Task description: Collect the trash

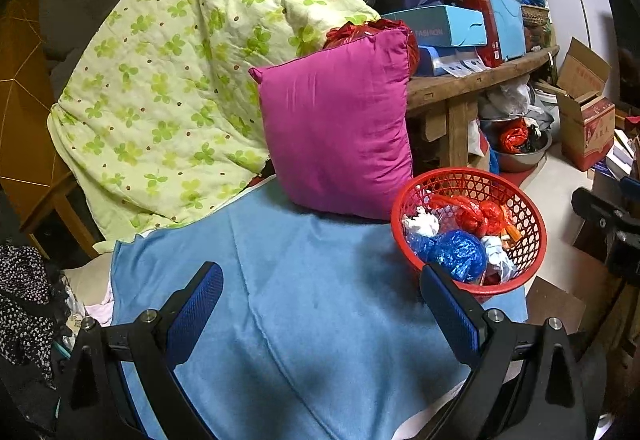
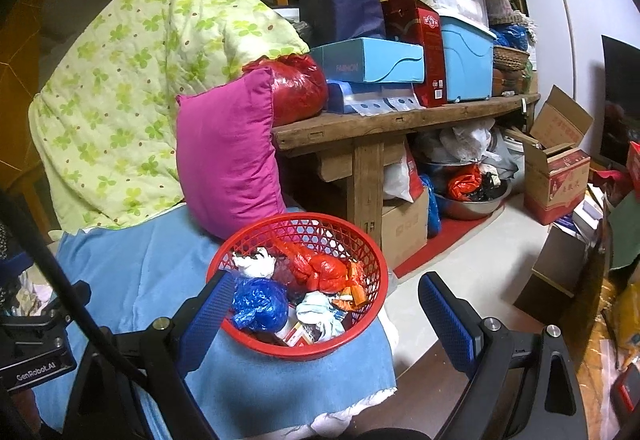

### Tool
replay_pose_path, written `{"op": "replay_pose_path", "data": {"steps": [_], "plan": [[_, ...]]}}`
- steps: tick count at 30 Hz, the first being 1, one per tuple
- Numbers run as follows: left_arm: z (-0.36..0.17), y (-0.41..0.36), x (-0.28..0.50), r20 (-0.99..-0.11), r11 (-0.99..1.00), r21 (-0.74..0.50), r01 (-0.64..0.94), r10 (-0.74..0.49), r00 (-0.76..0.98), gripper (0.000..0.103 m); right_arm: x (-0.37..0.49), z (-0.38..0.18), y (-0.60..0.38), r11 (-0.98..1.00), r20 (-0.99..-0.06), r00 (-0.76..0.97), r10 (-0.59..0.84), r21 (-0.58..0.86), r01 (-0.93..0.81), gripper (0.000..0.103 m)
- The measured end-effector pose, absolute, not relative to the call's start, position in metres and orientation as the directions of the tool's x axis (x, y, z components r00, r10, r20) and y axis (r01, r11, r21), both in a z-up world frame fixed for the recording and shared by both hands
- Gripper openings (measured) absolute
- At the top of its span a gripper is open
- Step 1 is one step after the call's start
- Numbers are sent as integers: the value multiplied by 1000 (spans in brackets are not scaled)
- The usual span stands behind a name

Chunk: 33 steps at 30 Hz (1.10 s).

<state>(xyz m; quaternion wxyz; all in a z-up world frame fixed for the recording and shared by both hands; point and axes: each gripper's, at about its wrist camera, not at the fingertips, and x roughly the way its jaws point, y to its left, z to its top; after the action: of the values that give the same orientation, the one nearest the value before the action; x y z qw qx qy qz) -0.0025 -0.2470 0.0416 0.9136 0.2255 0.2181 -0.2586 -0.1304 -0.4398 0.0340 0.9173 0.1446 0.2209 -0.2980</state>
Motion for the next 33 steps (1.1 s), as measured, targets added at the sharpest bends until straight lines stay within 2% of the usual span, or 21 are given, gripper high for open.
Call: {"op": "replay_pose_path", "data": {"steps": [11, 33], "plan": [[39, -263, 7, -518, 740, 290, 607, -412, 750, 99, -117, 14, -445, 758, -519, 701, -489, 145, 636, 95], [44, -256, -9, -502, 742, 267, 614, -437, 746, 99, -136, 23, -431, 741, -492, 698, -520, 146, 656, 95]]}}
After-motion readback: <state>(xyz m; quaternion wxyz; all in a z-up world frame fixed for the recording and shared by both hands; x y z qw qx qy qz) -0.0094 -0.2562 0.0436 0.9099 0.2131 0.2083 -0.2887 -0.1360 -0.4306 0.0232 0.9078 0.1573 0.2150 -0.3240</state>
